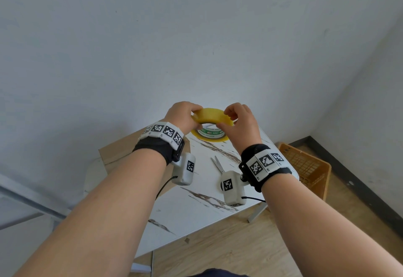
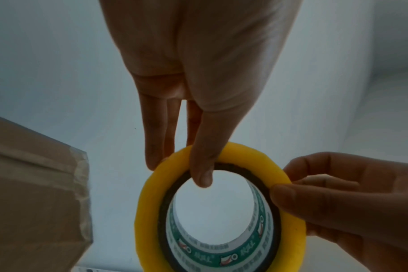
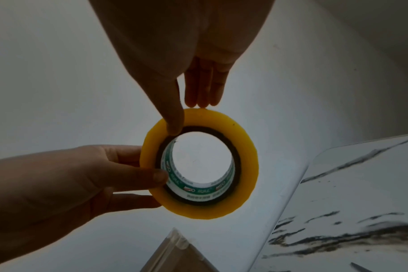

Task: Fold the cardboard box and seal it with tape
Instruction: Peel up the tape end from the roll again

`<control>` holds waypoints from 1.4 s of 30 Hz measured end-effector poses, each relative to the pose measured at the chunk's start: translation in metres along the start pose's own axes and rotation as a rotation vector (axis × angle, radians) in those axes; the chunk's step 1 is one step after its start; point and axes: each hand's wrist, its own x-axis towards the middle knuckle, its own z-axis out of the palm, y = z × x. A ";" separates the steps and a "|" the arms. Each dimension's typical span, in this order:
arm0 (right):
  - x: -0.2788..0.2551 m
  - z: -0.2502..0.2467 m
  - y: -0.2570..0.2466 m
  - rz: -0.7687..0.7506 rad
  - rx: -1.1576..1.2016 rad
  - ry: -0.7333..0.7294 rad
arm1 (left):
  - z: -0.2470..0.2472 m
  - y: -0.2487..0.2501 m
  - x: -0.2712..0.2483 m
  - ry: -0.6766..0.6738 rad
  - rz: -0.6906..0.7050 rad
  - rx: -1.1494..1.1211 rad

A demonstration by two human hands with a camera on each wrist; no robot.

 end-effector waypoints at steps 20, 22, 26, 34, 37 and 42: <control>0.002 0.002 0.001 -0.003 -0.017 0.044 | -0.007 0.011 -0.007 0.055 0.037 0.100; 0.002 0.001 0.002 0.005 -0.007 0.033 | -0.008 0.012 -0.007 0.058 0.041 0.100; -0.001 0.002 0.003 0.012 -0.013 0.023 | -0.008 0.013 -0.006 0.057 0.057 0.121; 0.004 -0.006 0.009 -0.027 -0.117 -0.012 | -0.009 0.007 -0.006 0.064 0.053 0.192; 0.005 -0.004 0.009 -0.090 -0.229 -0.034 | -0.010 0.010 -0.008 0.064 0.052 0.185; 0.009 -0.005 0.004 -0.210 -0.437 -0.075 | -0.014 0.015 -0.008 0.046 0.060 0.213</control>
